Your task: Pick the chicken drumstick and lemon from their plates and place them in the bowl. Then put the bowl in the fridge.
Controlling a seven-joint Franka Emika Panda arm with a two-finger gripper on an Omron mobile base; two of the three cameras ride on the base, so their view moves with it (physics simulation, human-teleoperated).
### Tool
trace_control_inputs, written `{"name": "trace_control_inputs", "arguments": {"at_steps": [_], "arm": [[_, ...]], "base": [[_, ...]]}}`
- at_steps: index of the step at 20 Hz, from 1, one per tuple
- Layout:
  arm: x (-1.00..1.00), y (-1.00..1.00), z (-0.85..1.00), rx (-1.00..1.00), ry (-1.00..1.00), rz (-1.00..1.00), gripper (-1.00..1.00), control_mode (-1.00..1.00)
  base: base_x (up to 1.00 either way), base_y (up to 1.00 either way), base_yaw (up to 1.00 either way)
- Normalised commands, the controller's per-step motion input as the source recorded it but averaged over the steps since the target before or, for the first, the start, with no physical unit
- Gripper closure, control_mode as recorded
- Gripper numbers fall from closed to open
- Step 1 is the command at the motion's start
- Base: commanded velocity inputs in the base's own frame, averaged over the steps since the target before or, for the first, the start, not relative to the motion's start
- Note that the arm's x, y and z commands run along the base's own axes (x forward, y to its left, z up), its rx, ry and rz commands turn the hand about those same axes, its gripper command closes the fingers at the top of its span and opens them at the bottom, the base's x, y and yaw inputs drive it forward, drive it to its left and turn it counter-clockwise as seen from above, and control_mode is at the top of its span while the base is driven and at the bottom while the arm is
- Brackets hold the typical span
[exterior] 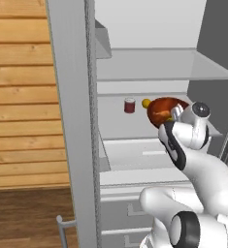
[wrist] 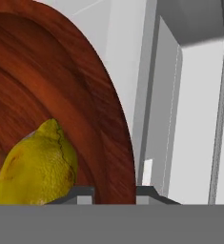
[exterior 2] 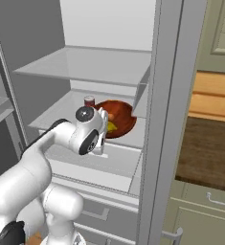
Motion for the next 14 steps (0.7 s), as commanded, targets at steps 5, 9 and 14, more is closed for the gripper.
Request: {"name": "trace_control_inputs", "arguments": {"at_steps": [5,9,14], "arm": [[0.31,-0.04,0.00,0.00,0.00,0.00,1.00,-1.00],[0.48,0.00,0.00,0.00,0.00,0.00,1.00,-1.00],[0.39,0.00,-0.02,0.00,0.00,0.00,1.00,-1.00]], "base": [[0.00,0.00,0.00],[0.00,0.00,0.00],[0.00,0.00,0.00]]}}
